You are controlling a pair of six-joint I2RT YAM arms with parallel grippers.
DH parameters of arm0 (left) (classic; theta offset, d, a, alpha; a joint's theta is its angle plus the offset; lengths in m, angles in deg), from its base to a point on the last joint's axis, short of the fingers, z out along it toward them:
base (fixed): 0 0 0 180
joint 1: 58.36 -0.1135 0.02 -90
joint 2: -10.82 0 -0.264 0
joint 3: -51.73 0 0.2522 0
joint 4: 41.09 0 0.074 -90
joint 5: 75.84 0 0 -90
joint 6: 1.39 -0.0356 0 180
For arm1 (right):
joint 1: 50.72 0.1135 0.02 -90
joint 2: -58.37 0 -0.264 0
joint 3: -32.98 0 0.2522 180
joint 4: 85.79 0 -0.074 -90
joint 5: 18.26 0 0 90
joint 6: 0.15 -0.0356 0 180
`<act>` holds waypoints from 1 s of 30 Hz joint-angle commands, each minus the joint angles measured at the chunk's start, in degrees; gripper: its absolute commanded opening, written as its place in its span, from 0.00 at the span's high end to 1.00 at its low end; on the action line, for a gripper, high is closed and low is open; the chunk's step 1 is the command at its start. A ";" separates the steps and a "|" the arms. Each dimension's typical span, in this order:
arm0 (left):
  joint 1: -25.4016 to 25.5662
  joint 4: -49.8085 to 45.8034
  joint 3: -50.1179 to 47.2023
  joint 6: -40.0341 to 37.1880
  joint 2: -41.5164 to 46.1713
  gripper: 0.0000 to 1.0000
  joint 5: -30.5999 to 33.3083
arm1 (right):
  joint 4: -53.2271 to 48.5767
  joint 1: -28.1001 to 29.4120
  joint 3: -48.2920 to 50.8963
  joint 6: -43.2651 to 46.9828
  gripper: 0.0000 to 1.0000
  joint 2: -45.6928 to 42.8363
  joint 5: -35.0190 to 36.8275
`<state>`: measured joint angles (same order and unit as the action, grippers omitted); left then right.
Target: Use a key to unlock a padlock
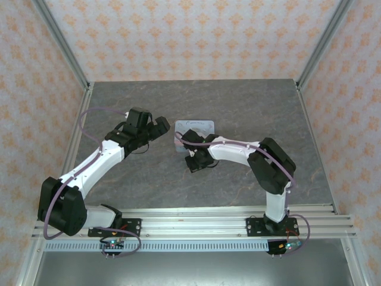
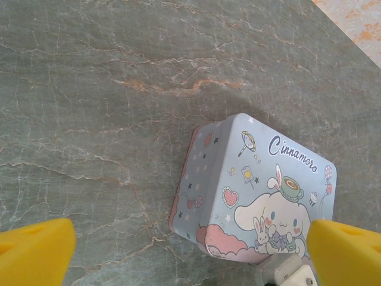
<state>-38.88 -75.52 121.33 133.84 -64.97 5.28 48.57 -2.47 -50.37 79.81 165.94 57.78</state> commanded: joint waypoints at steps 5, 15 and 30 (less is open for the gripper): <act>-0.33 1.78 -0.75 3.02 2.54 0.00 -3.24 | -0.03 0.34 8.25 -6.34 1.00 -10.64 2.85; 0.44 6.14 -1.44 6.17 1.52 0.00 -7.10 | 4.19 -3.92 22.34 -18.19 1.00 -21.15 6.68; 7.04 7.42 1.72 7.44 -4.32 0.00 -4.40 | 17.59 -7.64 33.82 -42.97 1.00 -26.36 6.21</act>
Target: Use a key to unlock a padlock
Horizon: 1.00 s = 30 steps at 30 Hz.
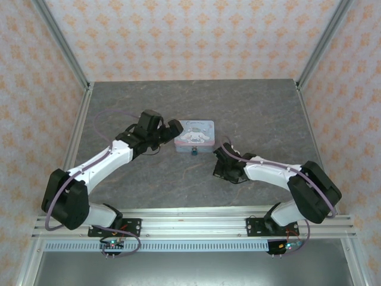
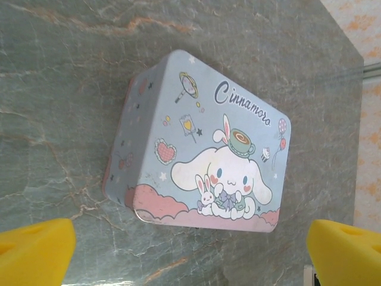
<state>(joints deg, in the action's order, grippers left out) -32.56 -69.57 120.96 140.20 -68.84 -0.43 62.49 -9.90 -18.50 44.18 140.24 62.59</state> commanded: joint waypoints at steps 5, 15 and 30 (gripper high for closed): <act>1.44 1.88 2.63 1.33 -1.43 0.00 1.56 | 3.45 -0.21 2.74 -7.74 0.79 -1.74 1.63; 1.79 0.69 3.33 -0.04 -1.26 0.00 1.48 | -9.47 -0.21 -4.36 8.99 0.47 -5.62 1.16; 1.83 -1.45 3.95 -1.71 -1.07 0.00 2.33 | -12.03 2.07 -5.48 15.23 0.50 -0.44 -5.41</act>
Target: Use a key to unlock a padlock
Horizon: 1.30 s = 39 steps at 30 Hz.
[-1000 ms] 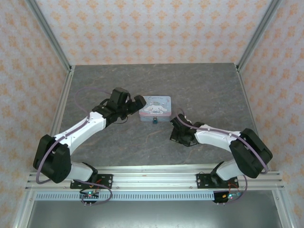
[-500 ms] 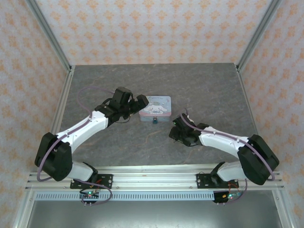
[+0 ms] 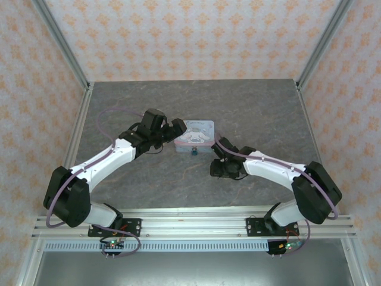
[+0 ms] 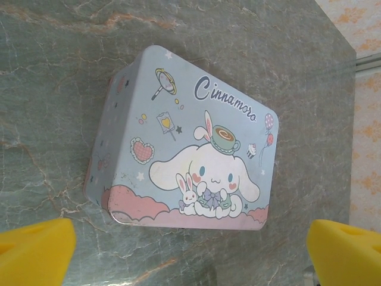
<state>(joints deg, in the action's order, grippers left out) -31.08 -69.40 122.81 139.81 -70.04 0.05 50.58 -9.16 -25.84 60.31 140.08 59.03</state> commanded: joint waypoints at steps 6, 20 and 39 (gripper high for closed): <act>0.31 -1.04 2.36 -1.19 -0.88 0.00 1.50 | 3.37 3.95 3.18 -3.97 0.51 1.00 -2.65; 0.31 -1.14 2.45 -1.16 -0.75 0.00 1.78 | 5.18 4.15 -1.00 -3.17 0.52 7.46 -1.01; 0.34 -0.53 2.45 -1.15 -1.19 0.00 1.22 | -3.30 3.78 -9.39 3.59 0.52 5.25 2.17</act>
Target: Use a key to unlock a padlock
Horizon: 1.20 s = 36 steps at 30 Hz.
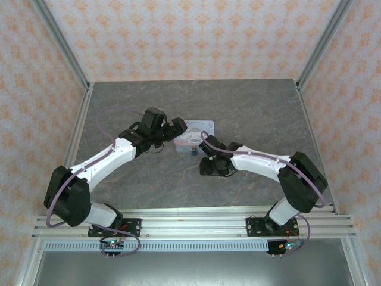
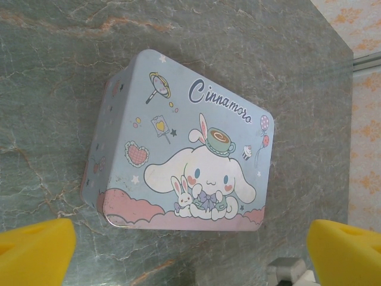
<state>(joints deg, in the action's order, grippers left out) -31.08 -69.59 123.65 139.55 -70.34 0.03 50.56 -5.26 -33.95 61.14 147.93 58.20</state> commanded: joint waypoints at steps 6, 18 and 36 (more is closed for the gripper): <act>0.30 -0.30 1.70 -0.98 -0.75 0.00 1.03 | -6.93 -0.71 -0.02 12.51 0.48 -0.37 8.02; 0.27 -0.58 1.83 -1.11 -0.49 0.00 1.13 | -8.65 -0.98 0.02 19.77 0.44 3.25 8.88; 0.30 0.19 2.24 -0.94 -1.52 0.00 0.64 | -6.80 -1.42 2.34 16.72 0.48 4.04 0.76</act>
<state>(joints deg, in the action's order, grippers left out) -31.08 -69.57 123.97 139.55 -71.74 -0.01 43.52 -6.69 -33.19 79.02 152.17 62.40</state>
